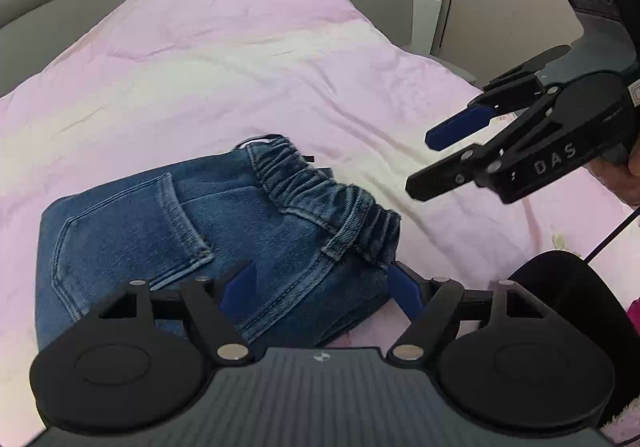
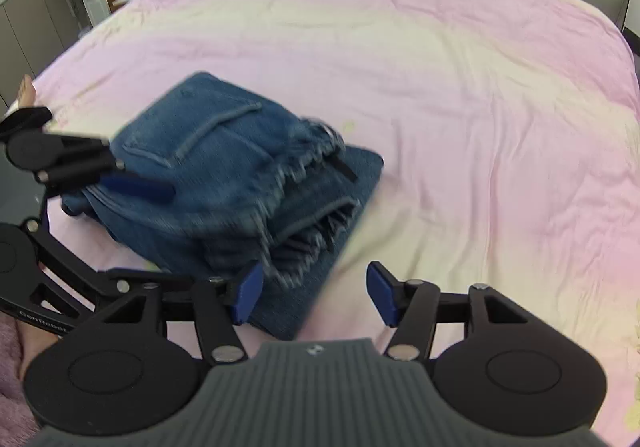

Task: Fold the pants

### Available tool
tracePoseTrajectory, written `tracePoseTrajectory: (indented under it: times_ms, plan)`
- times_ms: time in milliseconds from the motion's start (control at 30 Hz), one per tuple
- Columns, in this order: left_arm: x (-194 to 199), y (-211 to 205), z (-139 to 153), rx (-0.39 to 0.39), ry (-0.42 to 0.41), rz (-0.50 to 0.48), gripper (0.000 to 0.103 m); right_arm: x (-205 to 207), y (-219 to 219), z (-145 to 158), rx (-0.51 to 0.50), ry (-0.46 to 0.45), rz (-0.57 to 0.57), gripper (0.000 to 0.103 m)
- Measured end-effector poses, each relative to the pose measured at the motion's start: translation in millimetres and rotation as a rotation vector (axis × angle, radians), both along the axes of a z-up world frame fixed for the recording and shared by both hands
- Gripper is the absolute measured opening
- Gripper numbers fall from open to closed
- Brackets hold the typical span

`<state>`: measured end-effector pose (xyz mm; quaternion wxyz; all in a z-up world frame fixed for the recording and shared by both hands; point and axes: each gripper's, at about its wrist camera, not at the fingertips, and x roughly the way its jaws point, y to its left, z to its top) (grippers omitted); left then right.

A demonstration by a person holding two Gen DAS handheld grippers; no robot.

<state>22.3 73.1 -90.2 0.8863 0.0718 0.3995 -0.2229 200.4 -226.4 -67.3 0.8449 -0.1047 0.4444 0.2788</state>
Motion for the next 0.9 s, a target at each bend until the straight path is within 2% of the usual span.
tracePoseTrajectory:
  times_ms: [100, 233, 367, 533, 633, 667, 700, 733, 800, 833, 867, 900]
  plan:
    - [-10, 32, 6, 0.025, -0.018, 0.041, 0.087, 3, 10, 11, 0.056, 0.011, -0.015, 0.062]
    - [-21, 84, 4, 0.113, -0.023, 0.119, 0.087, 18, 22, 11, 0.156, 0.099, -0.073, 0.065]
    - [-40, 137, -5, 0.186, 0.014, 0.203, 0.087, 41, 36, -12, 0.179, 0.167, -0.157, 0.063]
    - [-54, 183, -35, 0.172, 0.090, 0.329, 0.087, 64, 38, -49, 0.244, 0.270, -0.255, 0.059]
    - [-48, 192, -49, 0.116, 0.119, 0.383, 0.080, 75, 36, -67, 0.311, 0.350, -0.315, 0.045]
    - [-45, 193, -51, 0.092, 0.125, 0.386, 0.079, 78, 34, -71, 0.348, 0.381, -0.337, 0.033]
    - [-43, 193, -53, 0.079, 0.126, 0.387, 0.074, 80, 34, -73, 0.382, 0.407, -0.358, 0.027]
    - [-41, 191, -54, 0.077, 0.126, 0.384, 0.068, 79, 35, -70, 0.380, 0.403, -0.368, 0.026]
    - [-38, 188, -54, 0.110, 0.122, 0.378, 0.055, 72, 43, -49, 0.344, 0.331, -0.335, 0.014]
    - [-39, 189, -53, 0.115, 0.118, 0.377, 0.051, 69, 45, -38, 0.341, 0.294, -0.319, 0.013]
    - [-41, 191, -52, 0.120, 0.115, 0.379, 0.042, 63, 45, -20, 0.353, 0.257, -0.297, 0.012]
    - [-42, 196, -51, 0.116, 0.121, 0.382, 0.037, 59, 46, -8, 0.366, 0.229, -0.279, 0.010]
